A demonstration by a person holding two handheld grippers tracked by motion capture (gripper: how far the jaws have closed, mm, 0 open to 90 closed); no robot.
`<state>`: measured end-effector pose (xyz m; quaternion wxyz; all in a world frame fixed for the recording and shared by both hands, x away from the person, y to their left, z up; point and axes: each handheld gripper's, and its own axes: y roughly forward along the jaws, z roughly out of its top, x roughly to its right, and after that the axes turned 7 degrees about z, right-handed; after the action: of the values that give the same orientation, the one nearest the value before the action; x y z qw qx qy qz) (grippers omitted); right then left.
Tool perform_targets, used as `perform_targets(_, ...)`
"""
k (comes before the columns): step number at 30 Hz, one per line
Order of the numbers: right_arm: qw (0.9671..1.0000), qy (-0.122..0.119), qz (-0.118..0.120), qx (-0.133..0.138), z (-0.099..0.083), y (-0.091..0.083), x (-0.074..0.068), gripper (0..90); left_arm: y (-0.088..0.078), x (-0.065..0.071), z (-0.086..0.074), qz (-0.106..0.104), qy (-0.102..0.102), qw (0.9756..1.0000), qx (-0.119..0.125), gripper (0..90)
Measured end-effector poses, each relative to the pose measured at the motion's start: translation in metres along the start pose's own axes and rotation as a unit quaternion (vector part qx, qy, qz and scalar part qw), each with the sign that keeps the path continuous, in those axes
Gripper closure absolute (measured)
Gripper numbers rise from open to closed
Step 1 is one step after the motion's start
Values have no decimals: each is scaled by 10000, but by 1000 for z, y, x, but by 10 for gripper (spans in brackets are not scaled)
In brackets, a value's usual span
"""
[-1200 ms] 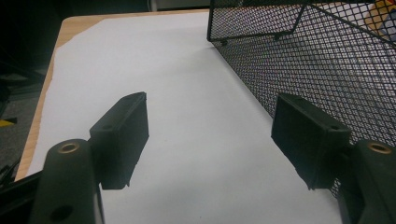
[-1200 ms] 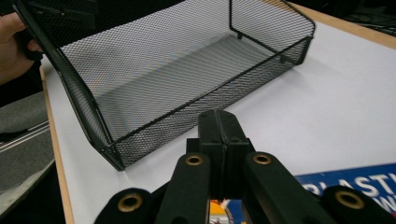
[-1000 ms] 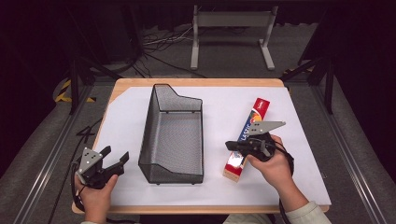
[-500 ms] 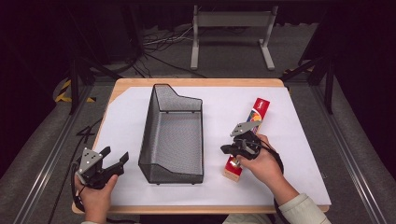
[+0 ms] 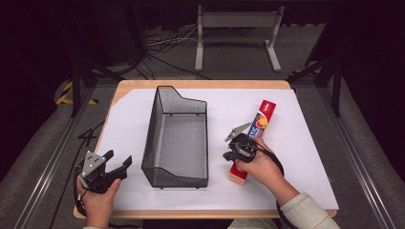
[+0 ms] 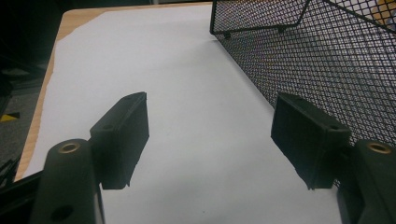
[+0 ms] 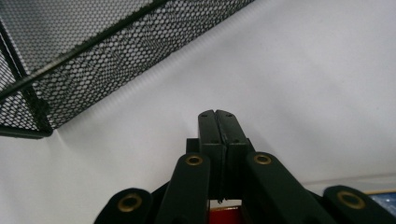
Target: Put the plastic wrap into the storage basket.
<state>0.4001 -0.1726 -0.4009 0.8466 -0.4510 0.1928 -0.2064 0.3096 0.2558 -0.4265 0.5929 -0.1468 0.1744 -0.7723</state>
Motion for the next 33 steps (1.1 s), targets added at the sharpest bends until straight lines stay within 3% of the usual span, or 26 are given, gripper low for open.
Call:
perform_targets(9,9996,25,59,-289,-4,0,0,900,1,0,0,-28,0,10000,-34,282)
perform_targets(20,9981,190,275,-512,-24,-21,2,900,3,1,0,-38,-17,10000,-66,282)
perform_targets(33,9974,438,409,-402,-43,-45,8,900,3,1,0,-30,-18,10000,-75,282)
